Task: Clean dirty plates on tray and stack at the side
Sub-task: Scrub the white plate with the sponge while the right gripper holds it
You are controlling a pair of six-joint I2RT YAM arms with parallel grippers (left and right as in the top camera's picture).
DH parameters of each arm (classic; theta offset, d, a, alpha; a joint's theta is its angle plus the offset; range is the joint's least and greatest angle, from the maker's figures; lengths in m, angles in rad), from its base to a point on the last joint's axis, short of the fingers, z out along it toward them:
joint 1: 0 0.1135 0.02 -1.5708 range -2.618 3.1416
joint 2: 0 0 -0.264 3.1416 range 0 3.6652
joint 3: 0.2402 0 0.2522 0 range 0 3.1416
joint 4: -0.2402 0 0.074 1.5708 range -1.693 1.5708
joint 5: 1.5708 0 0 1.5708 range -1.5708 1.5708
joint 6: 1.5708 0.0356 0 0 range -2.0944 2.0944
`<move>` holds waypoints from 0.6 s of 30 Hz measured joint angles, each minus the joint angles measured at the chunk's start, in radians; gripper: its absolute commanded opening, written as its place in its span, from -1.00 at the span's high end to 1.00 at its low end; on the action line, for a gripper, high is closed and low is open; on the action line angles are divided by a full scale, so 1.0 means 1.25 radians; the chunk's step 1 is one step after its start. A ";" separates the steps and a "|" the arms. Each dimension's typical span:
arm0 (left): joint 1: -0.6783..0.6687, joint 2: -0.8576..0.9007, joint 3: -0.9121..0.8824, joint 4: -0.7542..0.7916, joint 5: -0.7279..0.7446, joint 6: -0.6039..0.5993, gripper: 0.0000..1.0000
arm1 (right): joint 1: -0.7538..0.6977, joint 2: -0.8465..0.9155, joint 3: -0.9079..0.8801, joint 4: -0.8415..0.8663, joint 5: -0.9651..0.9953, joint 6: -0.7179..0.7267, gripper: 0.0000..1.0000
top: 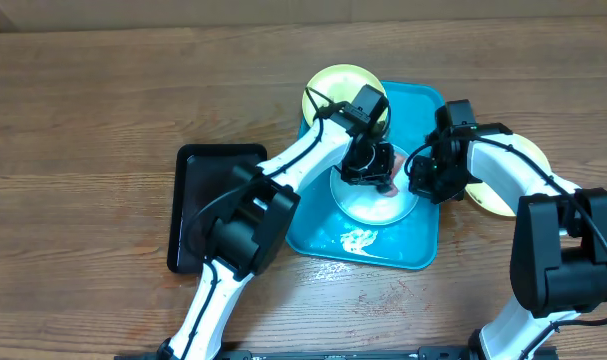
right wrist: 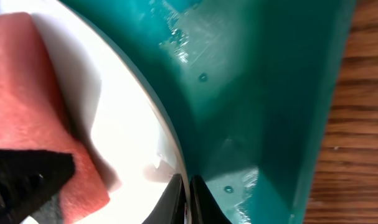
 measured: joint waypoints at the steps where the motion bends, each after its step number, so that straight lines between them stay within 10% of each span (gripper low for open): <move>1: 0.002 0.000 0.001 -0.004 -0.005 0.000 0.92 | 0.002 0.000 -0.001 0.001 -0.004 0.002 0.92; 18: 0.035 -0.004 0.071 -0.185 -0.278 0.010 0.92 | 0.004 0.000 -0.002 0.003 -0.016 0.005 0.92</move>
